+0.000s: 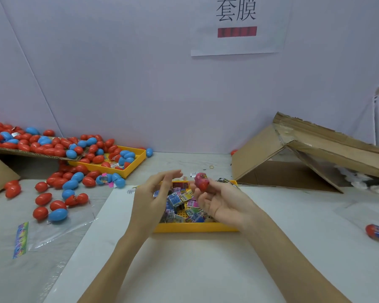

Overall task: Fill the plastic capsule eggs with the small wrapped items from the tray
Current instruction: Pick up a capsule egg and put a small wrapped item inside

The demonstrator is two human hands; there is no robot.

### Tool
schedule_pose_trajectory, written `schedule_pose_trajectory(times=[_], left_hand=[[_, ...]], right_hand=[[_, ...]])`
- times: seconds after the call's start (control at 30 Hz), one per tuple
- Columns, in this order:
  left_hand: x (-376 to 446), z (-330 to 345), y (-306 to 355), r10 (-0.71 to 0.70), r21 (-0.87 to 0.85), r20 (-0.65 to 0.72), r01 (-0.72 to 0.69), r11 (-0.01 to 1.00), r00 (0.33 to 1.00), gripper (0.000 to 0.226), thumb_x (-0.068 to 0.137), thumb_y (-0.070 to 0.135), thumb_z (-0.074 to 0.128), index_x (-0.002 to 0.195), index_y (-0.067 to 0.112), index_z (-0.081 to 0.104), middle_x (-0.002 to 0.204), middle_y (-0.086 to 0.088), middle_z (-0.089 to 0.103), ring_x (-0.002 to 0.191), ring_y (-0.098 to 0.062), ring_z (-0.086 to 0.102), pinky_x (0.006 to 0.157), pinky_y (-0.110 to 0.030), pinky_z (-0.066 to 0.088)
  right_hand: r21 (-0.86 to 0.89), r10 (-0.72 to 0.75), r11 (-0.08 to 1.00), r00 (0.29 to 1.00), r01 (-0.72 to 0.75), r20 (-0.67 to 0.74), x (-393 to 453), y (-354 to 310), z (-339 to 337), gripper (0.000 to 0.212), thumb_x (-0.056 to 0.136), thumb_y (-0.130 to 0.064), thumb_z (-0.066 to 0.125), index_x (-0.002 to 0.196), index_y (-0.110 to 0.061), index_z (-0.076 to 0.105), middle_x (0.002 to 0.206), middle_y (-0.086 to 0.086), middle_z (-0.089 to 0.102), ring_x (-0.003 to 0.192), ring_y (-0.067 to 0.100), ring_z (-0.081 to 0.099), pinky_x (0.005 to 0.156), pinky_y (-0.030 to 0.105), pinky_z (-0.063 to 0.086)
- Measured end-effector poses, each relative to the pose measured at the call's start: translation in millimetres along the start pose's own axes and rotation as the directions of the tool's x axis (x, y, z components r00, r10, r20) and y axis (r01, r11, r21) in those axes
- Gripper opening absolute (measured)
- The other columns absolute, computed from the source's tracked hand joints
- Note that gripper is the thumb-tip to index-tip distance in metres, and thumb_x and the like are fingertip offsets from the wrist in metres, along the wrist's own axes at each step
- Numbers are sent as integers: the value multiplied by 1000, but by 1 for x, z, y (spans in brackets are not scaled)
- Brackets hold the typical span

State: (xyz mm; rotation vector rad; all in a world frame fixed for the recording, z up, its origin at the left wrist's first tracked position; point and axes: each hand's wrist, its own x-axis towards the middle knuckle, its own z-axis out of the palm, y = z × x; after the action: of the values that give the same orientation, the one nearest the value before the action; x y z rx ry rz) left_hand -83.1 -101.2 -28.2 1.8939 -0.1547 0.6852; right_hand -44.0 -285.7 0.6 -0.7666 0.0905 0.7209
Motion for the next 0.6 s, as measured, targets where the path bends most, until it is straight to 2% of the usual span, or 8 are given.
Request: schedule_pose_trajectory(times=[0.07,0.13,0.2,0.23,0.3,0.4,0.5,0.6], left_hand=[[3,-4,-2,-34,1,-65,34,999,997,34,103,38,43,110,27,74,108,11,76,105,-8,69,89,-32,58],[5,-6,-4,-80,-4,-104,80,997,991,37,104,38,42,103,23,76,103,9,77,101,-12,70,88,-36,58],[6,-6,-5,-103,10,-123,105,994,987,41,104,38,42,99,17,78,100,6,77,100,-15,70,87,-39,58],[5,-6,-6,-109,15,-129,112,994,986,42,104,38,42,98,16,78,100,5,77,99,-15,70,87,-39,58],[7,-7,-6,-121,24,-132,125,992,984,42,104,38,43,97,16,77,99,6,76,98,-13,70,85,-36,57],[11,-11,-11,-151,49,-137,159,986,979,32,105,35,46,97,24,75,96,12,75,95,-3,68,80,-26,54],[14,-16,-22,-171,150,-134,190,970,976,20,105,28,52,101,28,71,96,18,72,92,5,64,74,-15,50],[18,-23,-38,-203,233,-205,250,940,957,17,104,25,54,110,21,70,102,9,70,94,-2,62,72,-13,45]], right_hand=[[210,-89,975,994,74,61,-2,-39,8,33,103,-10,44,126,9,60,85,17,69,60,18,66,48,21,54],[452,-292,862,953,229,76,-7,-82,13,34,103,-8,42,127,9,59,86,19,68,59,20,66,49,23,54],[615,-451,717,891,328,50,-11,-110,14,44,111,-22,32,128,8,58,91,22,69,61,24,67,49,27,56],[626,-479,693,877,357,29,-10,-115,10,51,112,-30,27,127,7,59,93,22,69,62,23,68,50,26,56],[491,-447,780,895,389,1,-4,-110,2,55,112,-36,26,127,5,61,90,18,71,61,18,67,50,20,53],[93,-332,940,943,328,28,3,-71,-13,43,110,-28,38,121,2,67,86,10,68,61,12,64,49,16,51],[-118,-253,959,966,258,57,9,-31,-23,40,109,-25,43,114,0,73,84,8,68,65,12,63,52,19,53],[-287,-270,918,962,272,48,16,-6,-24,42,109,-23,43,101,-4,79,81,10,70,63,14,65,52,21,54]])
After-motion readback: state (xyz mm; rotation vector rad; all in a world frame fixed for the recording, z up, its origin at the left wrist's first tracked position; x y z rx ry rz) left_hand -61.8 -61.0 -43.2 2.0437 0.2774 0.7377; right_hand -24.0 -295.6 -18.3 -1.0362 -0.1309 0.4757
